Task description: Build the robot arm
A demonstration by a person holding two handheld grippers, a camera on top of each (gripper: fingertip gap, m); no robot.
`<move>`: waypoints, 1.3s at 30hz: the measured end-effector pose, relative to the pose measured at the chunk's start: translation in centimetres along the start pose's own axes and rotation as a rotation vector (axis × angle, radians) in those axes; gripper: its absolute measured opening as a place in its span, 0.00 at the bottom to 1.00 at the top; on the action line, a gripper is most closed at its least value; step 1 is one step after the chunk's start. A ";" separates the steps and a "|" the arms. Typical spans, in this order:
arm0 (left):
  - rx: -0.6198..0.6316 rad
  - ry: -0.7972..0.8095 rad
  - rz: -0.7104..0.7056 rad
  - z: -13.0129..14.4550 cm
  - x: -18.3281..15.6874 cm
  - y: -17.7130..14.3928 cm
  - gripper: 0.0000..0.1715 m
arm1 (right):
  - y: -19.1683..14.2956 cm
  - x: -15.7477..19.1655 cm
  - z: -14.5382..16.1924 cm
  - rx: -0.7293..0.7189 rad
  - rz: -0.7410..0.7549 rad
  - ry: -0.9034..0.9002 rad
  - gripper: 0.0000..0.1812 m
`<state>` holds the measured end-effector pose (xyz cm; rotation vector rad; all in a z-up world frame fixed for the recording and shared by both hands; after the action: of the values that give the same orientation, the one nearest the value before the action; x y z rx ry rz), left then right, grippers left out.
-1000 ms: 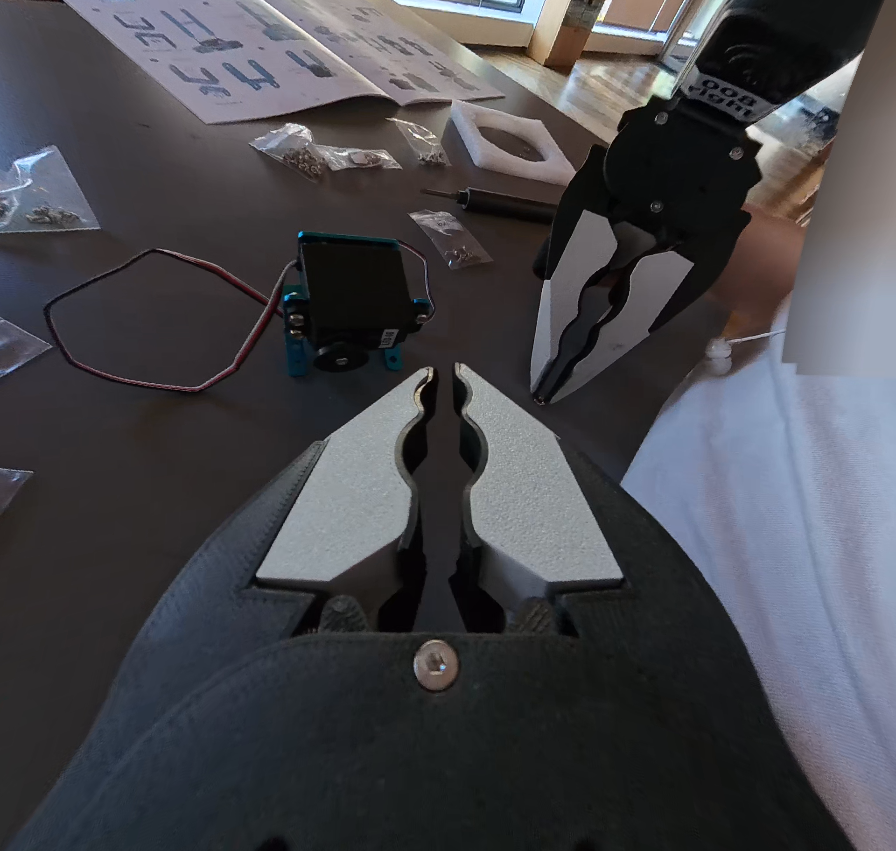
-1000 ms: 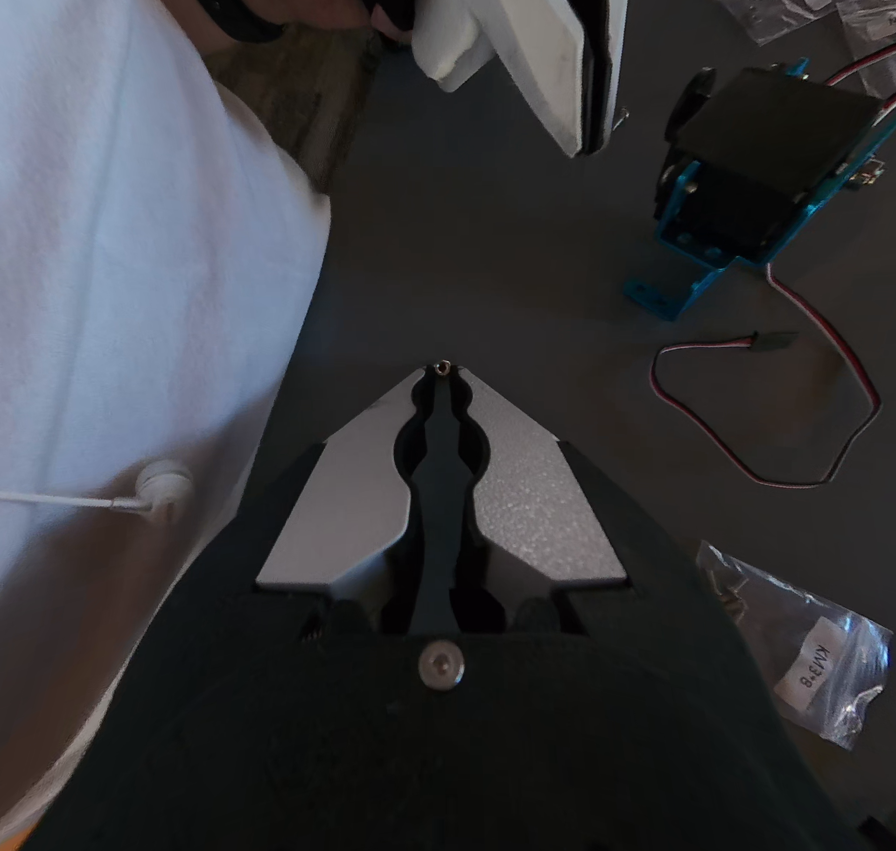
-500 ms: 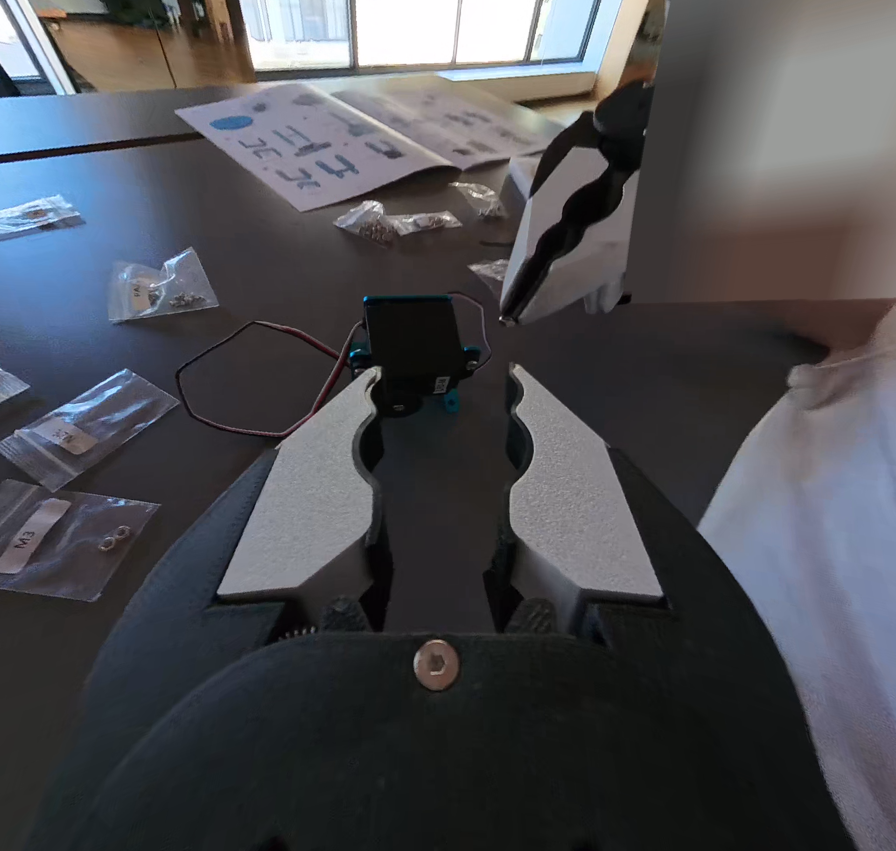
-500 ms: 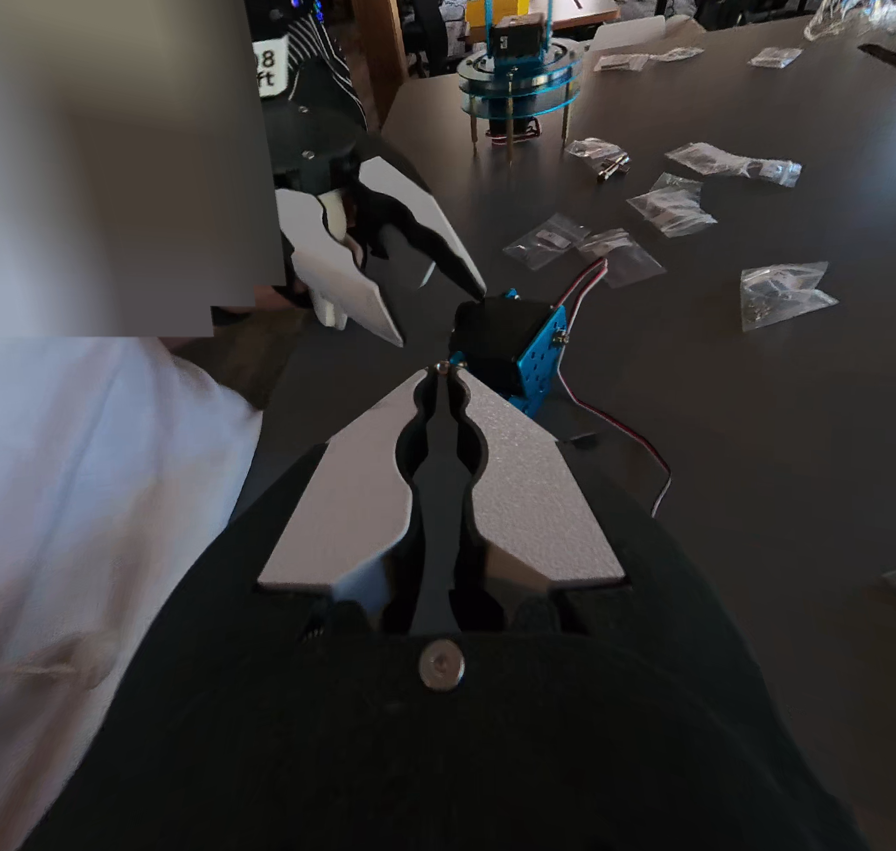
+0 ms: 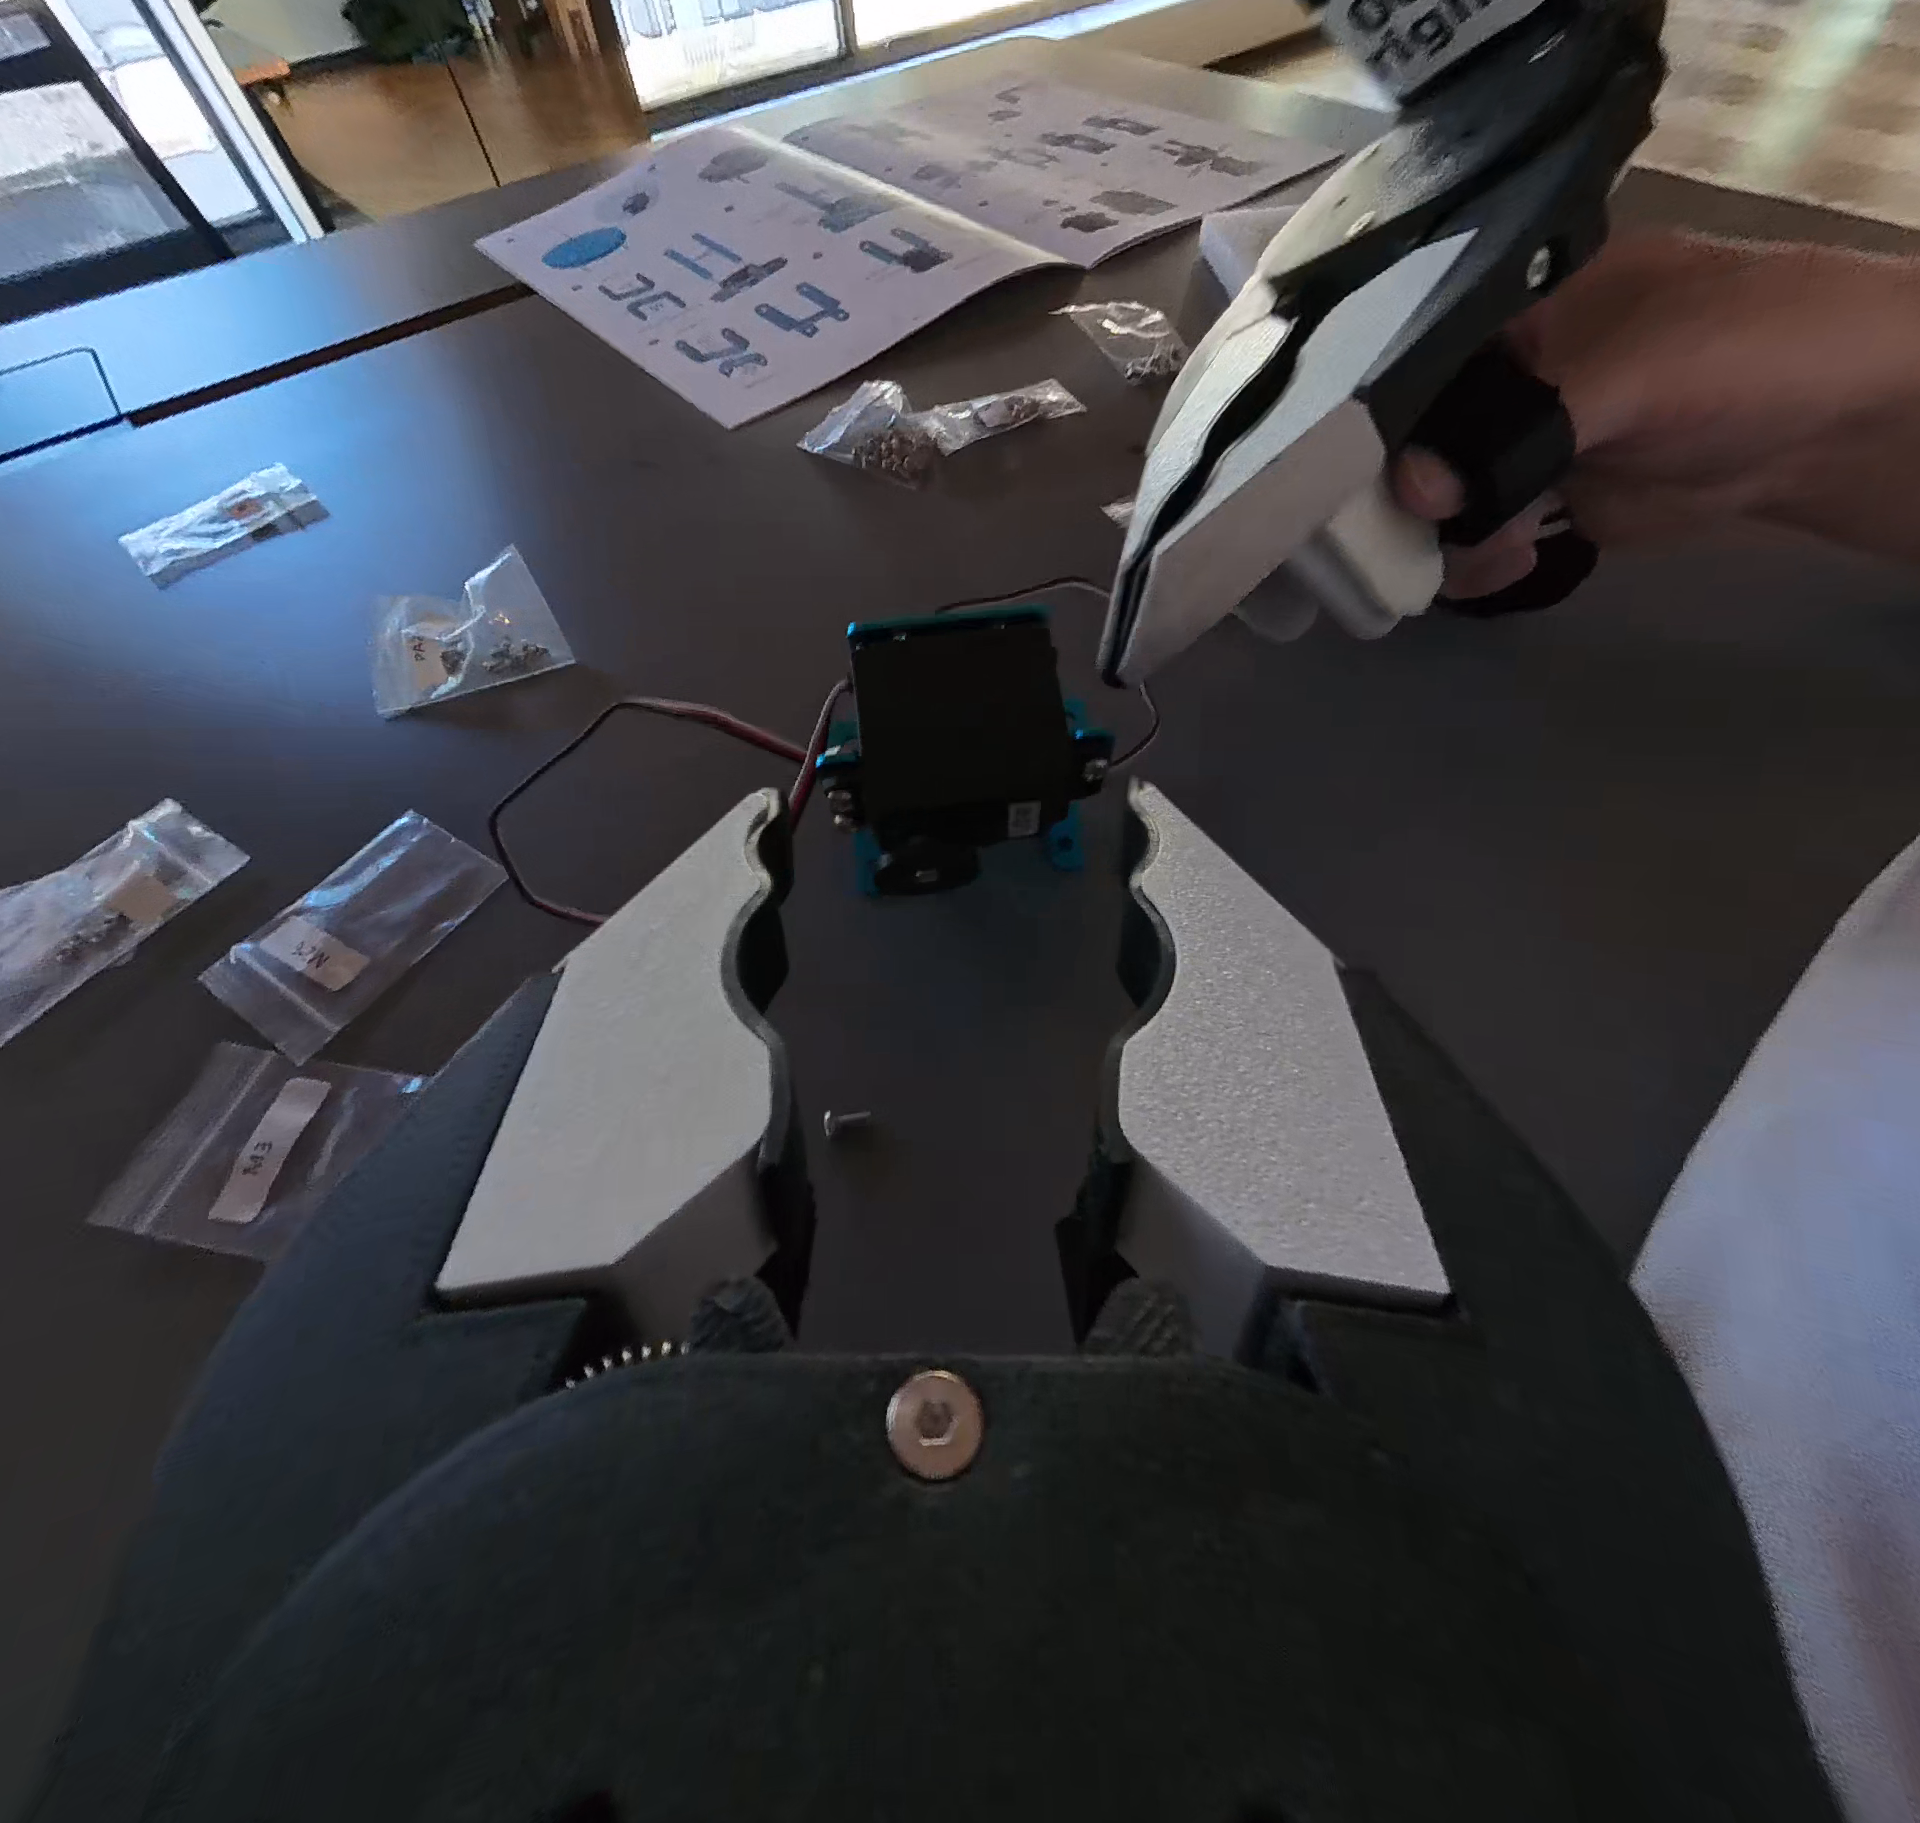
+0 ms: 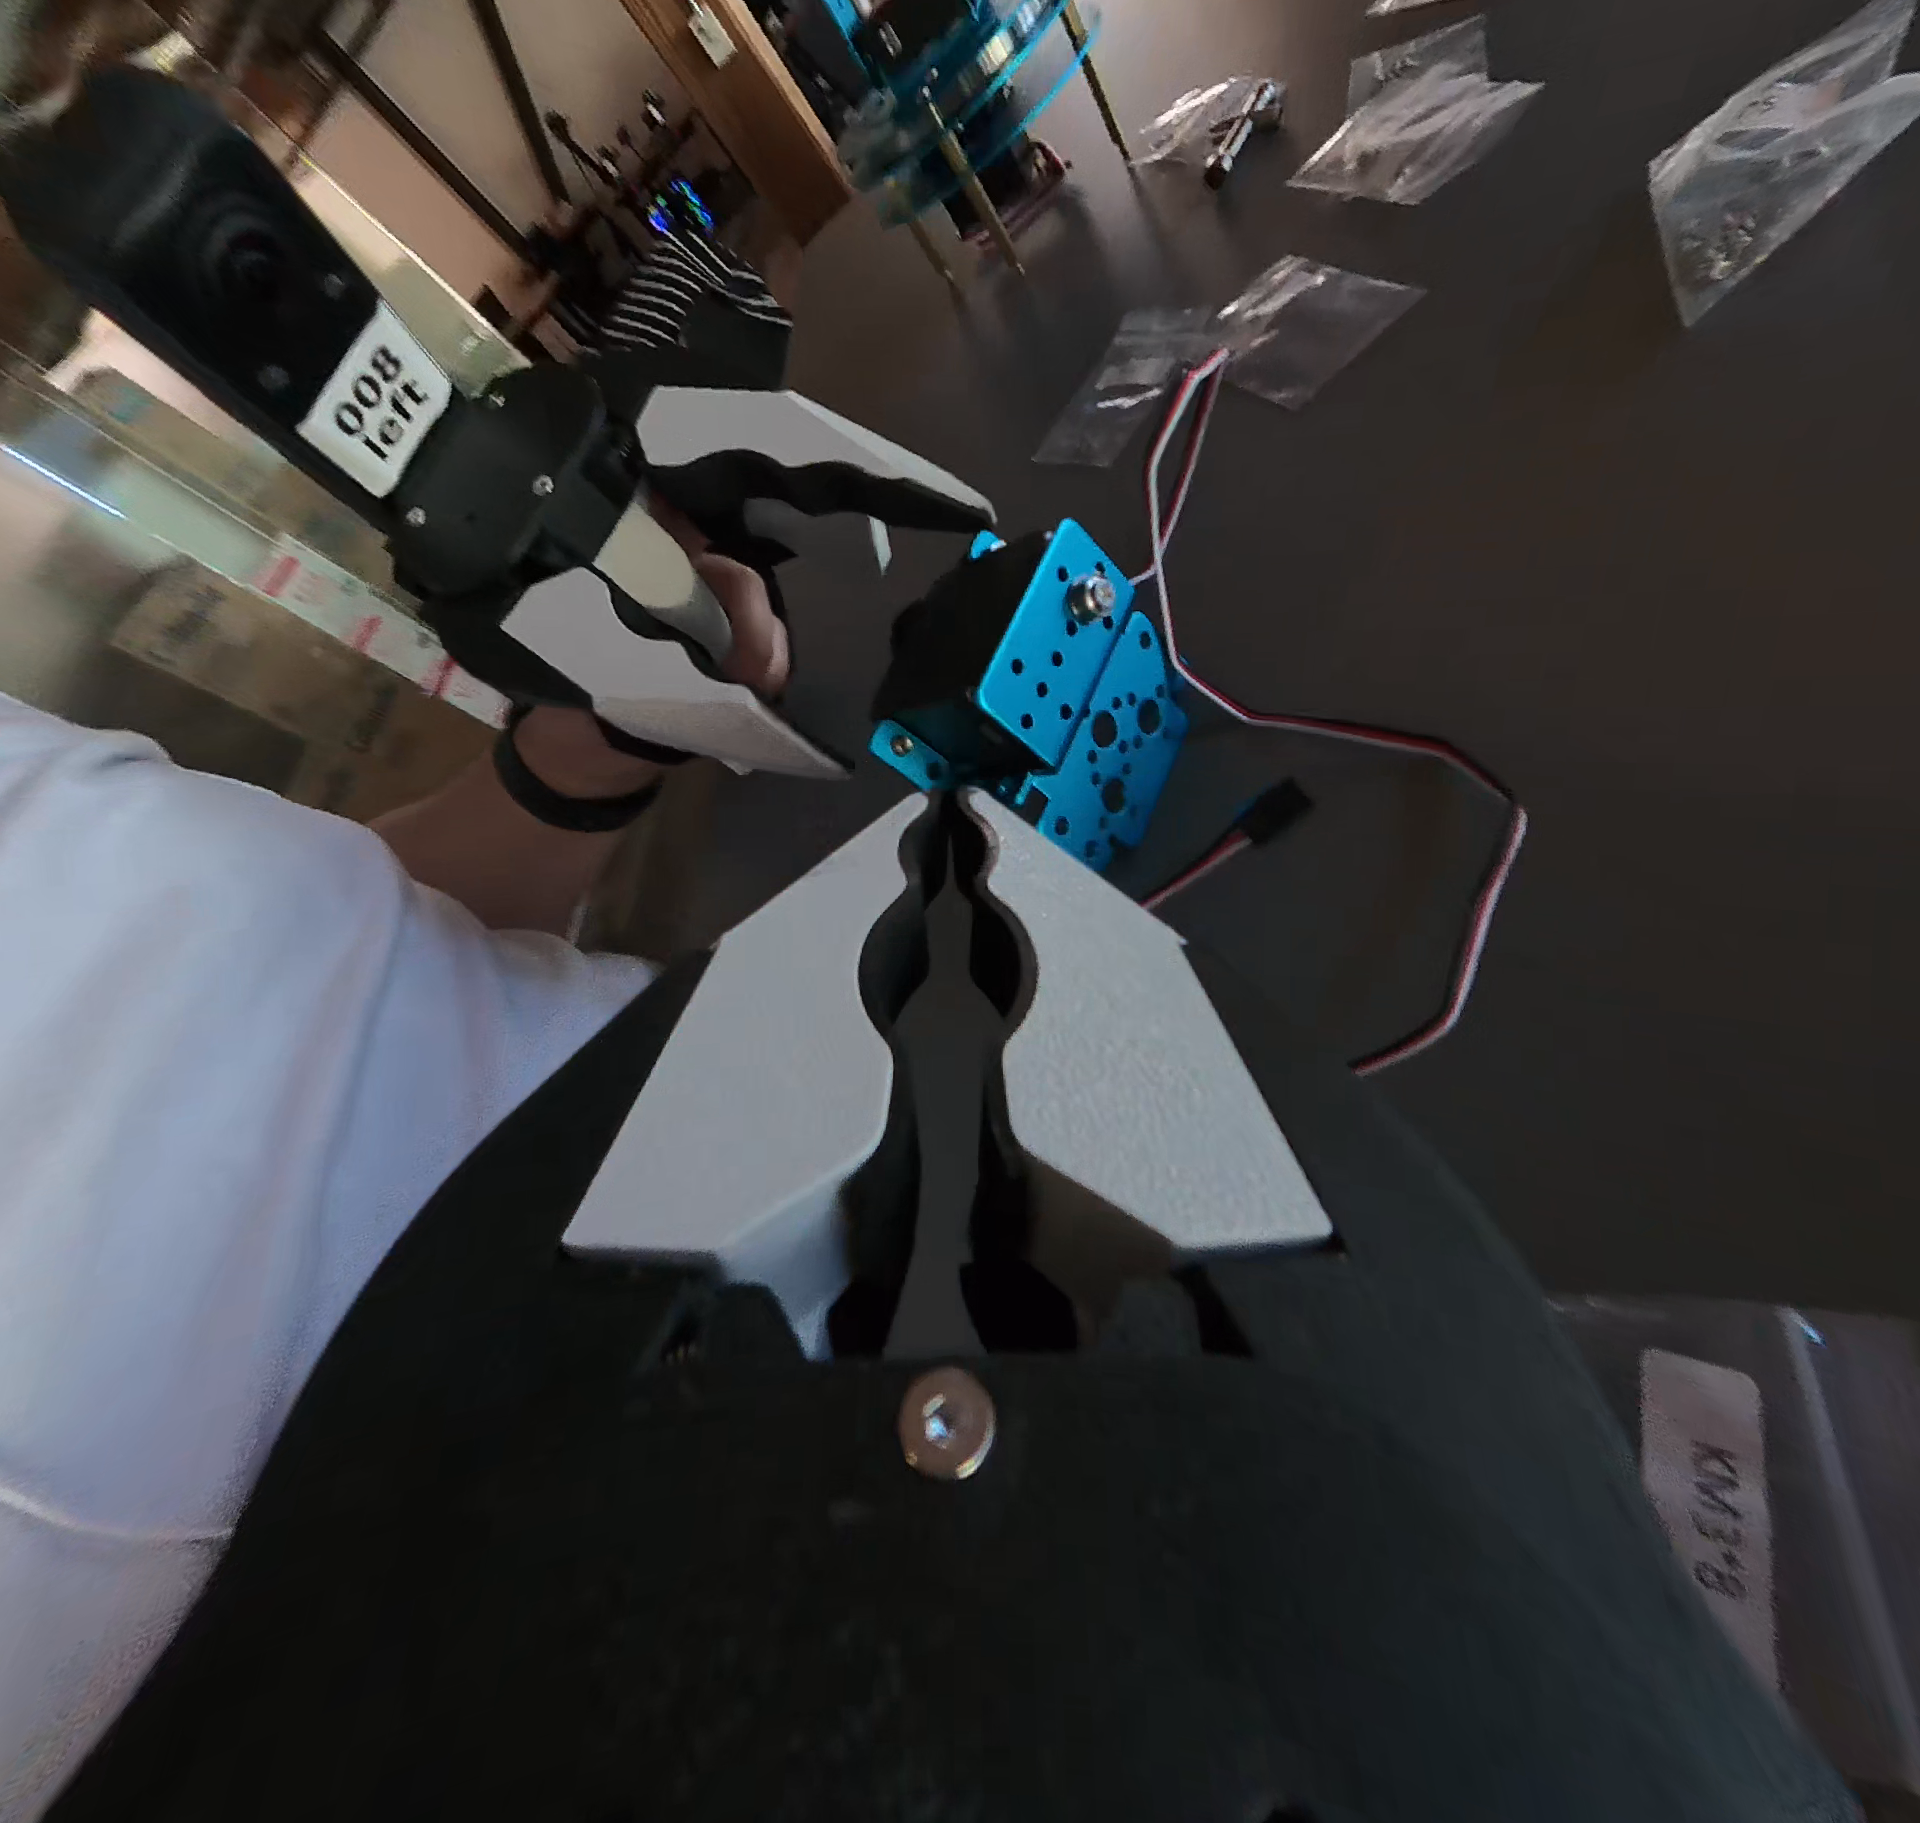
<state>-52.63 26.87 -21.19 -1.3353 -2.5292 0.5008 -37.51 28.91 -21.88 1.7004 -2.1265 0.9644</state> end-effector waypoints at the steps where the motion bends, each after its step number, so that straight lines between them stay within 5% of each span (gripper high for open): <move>1: 0.014 -0.004 -0.009 0.3 0.0 0.0 0.38 | -0.1 0.0 0.2 0.013 0.024 -0.021 0.00; 7: -0.014 0.006 -0.071 1.0 -0.9 -2.0 0.41 | -0.3 0.9 2.5 0.133 0.149 -0.176 0.02; 11: 0.003 0.018 0.034 1.9 -2.6 -3.0 0.52 | 0.5 2.5 3.8 0.201 0.133 -0.264 0.08; 17: 0.137 0.182 -0.040 3.9 -2.1 -3.5 0.52 | 1.7 4.6 4.1 0.218 0.033 -0.348 0.10; 26: 0.061 0.016 -0.004 3.5 0.2 -4.5 0.48 | 5.3 6.1 5.1 0.416 0.097 -0.562 0.10; 39: 0.084 0.069 0.058 3.7 -0.6 -4.3 0.45 | 6.7 6.9 3.8 0.748 0.066 -0.805 0.06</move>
<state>-56.87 23.42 -22.85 -1.3746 -2.3928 0.5553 -44.98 21.87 -23.10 2.7669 -2.4464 1.3796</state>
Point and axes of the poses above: each gripper's, where its closed fingertips meet, y out along the fingers, z out of its underside, x = y × z across the jaws, the point moved 7 cm from there along -y, back along the fingers, and after that the axes turned 1 degree about x, right-handed, at the moved point
